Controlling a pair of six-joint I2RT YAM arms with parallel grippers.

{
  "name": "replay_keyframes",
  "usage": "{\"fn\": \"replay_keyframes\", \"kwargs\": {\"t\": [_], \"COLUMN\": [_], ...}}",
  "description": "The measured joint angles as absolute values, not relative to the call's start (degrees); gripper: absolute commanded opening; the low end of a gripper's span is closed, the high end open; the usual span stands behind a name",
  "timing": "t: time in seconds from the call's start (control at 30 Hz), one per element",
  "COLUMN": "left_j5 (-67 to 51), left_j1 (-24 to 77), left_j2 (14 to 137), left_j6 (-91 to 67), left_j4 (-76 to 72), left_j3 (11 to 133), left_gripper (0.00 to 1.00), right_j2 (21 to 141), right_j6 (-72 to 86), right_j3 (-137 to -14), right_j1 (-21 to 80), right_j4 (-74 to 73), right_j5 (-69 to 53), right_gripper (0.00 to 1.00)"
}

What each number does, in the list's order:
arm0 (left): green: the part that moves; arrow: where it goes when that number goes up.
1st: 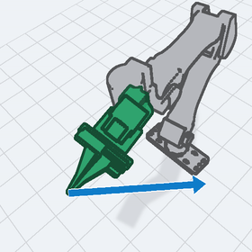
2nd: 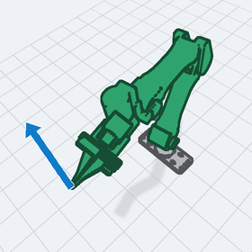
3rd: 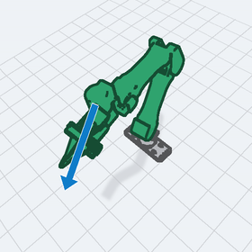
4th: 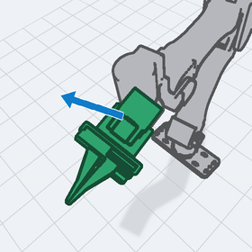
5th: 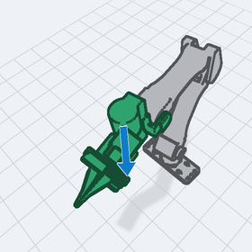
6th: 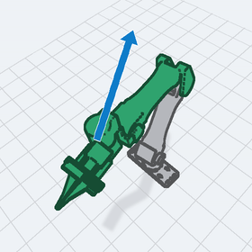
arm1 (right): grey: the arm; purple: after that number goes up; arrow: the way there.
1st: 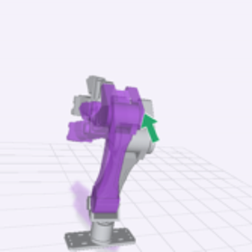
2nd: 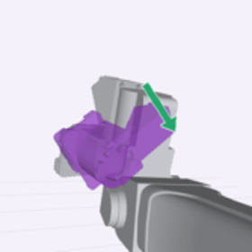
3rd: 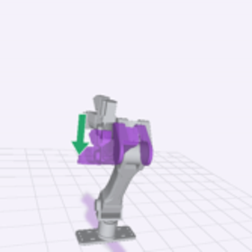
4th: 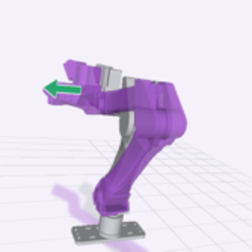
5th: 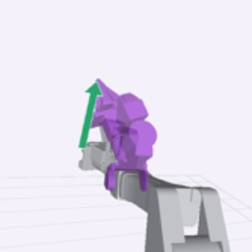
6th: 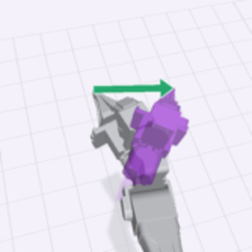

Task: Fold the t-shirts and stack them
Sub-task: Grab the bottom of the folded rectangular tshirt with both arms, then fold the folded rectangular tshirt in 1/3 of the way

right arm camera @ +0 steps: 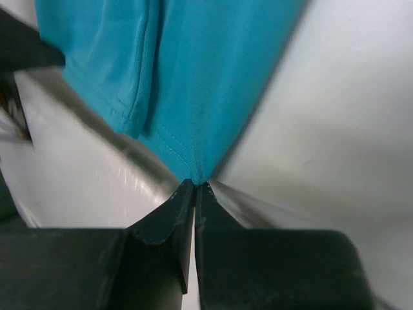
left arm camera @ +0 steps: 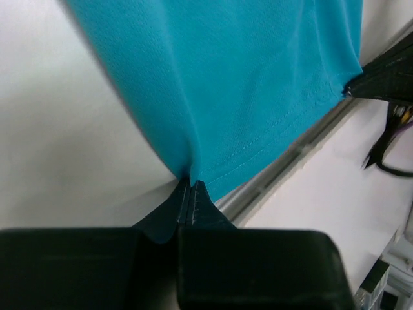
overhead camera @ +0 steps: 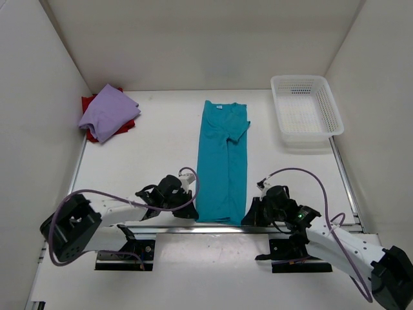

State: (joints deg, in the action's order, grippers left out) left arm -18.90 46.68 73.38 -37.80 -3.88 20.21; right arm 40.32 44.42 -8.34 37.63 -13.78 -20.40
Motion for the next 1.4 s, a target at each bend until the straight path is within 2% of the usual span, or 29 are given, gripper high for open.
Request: {"fn": "replay_keyframes", "kwargs": {"t": [0.1, 0.17, 0.33, 0.43, 0.57, 0.83, 1.03, 1.13, 1.17, 1.37, 1.4], "left_j5": [-19.31, -19.97, -21.5, -21.93, -22.44, -22.33, -21.74, -21.04, -20.95, -21.32, -21.32], "left_j1": [47.42, 47.46, 43.22, 39.77, 34.5, 27.49, 26.2, 25.56, 25.32, 22.41, 21.89], "left_j2": [65.91, 60.73, 56.47, 62.43, 73.49, 96.31, 107.74, 112.2, 113.27, 114.08, 113.36], "left_j6": [-38.0, -38.39, -37.43, -35.92, -34.85, -34.2, -34.33, -34.76, -35.03, -38.5, -39.09], "left_j4": [1.69, 6.44, 15.09, 15.55, 11.79, 9.41, 8.58, 7.92, 7.38, 1.74, 0.58], "left_j3": [17.17, 16.32, 21.91, 31.24, 41.82, 61.28, 70.22, 72.82, 72.97, 69.56, 68.49], "left_gripper": [0.0, 0.0, 0.01, 0.0, 0.0, 0.0, 0.02, 0.08, 0.14, 0.47, 0.48], "right_j2": [37.54, 36.4, 40.01, 46.7, 58.28, 77.82, 88.86, 94.13, 95.68, 99.11, 98.76], "right_j6": [46.46, 46.78, 40.88, 35.24, 29.41, 25.96, 26.13, 26.15, 26.15, 26.68, 26.59], "right_j3": [-8.62, -9.93, -19.88, -26.46, -33.34, -43.86, -46.92, -49.58, -50.61, -53.39, -53.39], "right_j1": [44.03, 44.64, 33.58, 23.68, 15.81, 11.55, 8.43, 7.84, 7.79, 7.7, 7.75], "right_j4": [-17.41, -20.32, -23.77, -21.23, -17.06, -8.88, -1.37, -0.51, -0.1, 1.91, 1.96], "right_j5": [-20.03, -20.03, -22.09, -24.23, -25.93, -26.46, -26.89, -26.96, -26.85, -26.63, -26.24], "right_gripper": [0.0, 0.0, 0.0, 0.0, 0.0, 0.0, 0.0, 0.0, 0.0, 0.18, 0.19]}}
